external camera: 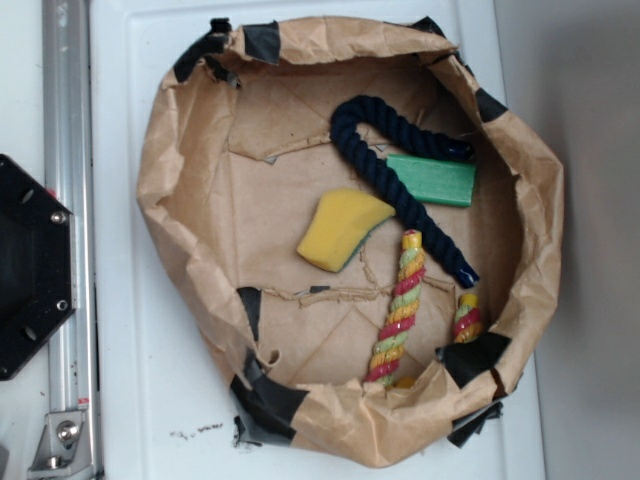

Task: Grab the green sponge.

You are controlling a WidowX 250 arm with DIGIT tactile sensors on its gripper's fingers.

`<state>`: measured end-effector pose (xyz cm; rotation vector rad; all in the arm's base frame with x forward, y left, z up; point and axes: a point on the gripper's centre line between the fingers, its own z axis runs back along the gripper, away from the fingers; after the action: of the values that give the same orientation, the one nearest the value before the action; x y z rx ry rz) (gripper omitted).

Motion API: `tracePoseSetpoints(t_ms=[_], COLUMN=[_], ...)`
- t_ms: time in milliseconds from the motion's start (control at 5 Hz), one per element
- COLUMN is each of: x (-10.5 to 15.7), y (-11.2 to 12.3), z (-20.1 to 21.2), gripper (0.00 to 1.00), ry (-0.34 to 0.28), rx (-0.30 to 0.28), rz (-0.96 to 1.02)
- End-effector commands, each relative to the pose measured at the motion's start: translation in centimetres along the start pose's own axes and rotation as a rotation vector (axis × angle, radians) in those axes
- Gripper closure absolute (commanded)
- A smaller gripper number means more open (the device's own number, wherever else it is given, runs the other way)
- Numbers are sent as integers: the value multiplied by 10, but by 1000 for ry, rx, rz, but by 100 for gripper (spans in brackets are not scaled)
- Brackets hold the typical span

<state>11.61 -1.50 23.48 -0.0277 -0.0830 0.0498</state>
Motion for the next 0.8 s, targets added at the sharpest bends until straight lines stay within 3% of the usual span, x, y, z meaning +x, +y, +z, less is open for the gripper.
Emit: tracePoseSetpoints(t_ms=[0, 200, 400, 600], x=[0, 34, 70, 95], y=[0, 14, 22, 35], z=[0, -49, -70, -99], gripper=[0, 0, 0, 0], ry=[0, 50, -51, -88], rx=[0, -104, -87, -103], rz=[0, 75, 317, 567])
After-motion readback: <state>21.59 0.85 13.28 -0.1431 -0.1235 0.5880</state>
